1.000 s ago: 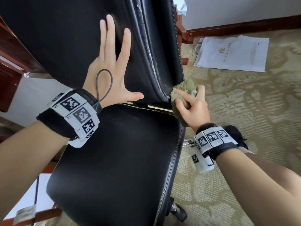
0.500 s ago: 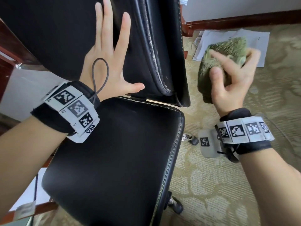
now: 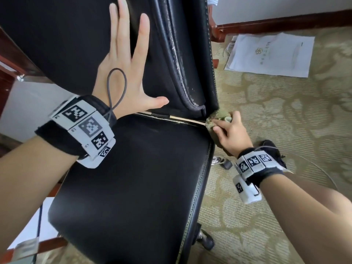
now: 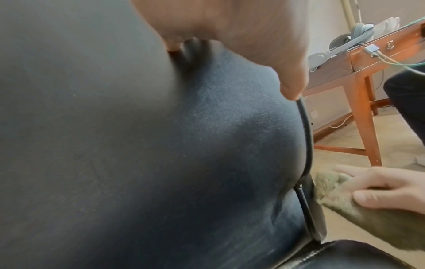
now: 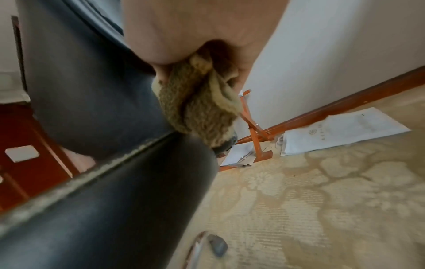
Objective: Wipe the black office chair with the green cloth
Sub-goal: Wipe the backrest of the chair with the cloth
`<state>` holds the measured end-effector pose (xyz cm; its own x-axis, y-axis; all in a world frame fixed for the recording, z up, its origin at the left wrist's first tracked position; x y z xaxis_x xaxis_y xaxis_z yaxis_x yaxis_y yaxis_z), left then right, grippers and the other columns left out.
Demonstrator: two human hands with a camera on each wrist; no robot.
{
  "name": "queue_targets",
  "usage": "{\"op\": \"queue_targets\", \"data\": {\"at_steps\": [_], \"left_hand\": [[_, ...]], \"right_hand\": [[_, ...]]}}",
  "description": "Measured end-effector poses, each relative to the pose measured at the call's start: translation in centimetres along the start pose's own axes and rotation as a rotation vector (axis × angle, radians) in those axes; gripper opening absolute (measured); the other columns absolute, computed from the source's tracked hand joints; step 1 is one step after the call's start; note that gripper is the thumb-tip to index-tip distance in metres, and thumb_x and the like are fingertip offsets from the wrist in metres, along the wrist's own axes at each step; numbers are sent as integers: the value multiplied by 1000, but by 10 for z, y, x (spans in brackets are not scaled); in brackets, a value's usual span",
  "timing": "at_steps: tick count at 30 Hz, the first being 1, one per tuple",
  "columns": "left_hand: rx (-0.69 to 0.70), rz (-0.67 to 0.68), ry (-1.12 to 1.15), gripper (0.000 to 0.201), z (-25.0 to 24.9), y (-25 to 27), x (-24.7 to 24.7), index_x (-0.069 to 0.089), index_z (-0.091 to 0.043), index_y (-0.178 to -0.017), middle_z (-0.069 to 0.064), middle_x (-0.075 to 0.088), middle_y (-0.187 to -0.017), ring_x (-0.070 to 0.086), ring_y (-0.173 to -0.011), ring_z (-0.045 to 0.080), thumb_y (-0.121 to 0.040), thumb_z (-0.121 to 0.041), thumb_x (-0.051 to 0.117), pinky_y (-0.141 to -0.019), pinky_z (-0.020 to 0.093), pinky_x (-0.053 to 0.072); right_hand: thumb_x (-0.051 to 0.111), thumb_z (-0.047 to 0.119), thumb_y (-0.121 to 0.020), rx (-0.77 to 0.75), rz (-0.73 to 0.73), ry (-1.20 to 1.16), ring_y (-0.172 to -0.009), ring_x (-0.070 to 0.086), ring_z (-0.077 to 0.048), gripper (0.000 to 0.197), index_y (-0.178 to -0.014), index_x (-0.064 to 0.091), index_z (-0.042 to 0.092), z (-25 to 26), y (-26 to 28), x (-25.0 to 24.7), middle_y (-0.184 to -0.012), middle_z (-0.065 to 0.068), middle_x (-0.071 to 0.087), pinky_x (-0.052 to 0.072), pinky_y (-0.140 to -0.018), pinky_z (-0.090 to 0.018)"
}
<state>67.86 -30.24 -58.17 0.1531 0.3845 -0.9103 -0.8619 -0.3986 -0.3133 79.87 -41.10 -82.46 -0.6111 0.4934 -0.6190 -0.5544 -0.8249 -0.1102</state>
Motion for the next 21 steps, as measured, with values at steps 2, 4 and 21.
{"op": "queue_targets", "data": {"at_steps": [2, 4, 21], "left_hand": [[12, 6, 0, 110, 1, 0, 2, 7, -8, -144, 39, 18, -146, 22, -136, 51, -62, -71, 48, -88, 50, 47], [9, 11, 3, 110, 1, 1, 4, 6, -9, -144, 37, 17, -147, 21, -137, 50, -62, -71, 48, -89, 49, 47], [16, -12, 28, 113, 1, 2, 4, 4, -10, -144, 38, 14, -148, 16, -139, 49, -61, -73, 48, -92, 45, 46]], "right_hand": [[57, 19, -91, 53, -145, -124, -99, 45, -18, 29, -119, 65, 17, -1, 5, -21, -112, -15, 36, 39, -99, -25], [55, 19, -91, 34, -314, -253, -93, 35, -4, 30, -119, 64, 18, 18, 7, -47, -110, -12, 33, 28, -98, -5], [64, 11, -84, -43, -351, -489, -108, 42, -18, 40, -124, 60, 15, 73, -4, -37, -117, -9, 34, 23, -102, -2]]}}
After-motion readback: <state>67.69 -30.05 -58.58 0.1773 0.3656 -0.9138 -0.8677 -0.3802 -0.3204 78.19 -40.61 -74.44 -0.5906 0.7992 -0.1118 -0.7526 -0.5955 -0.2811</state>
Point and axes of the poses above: each hand's wrist, its own y-axis away from the middle knuckle, its own x-axis out of the palm, z = x × y, the point moved 9 cm from there along -y, towards the middle knuckle
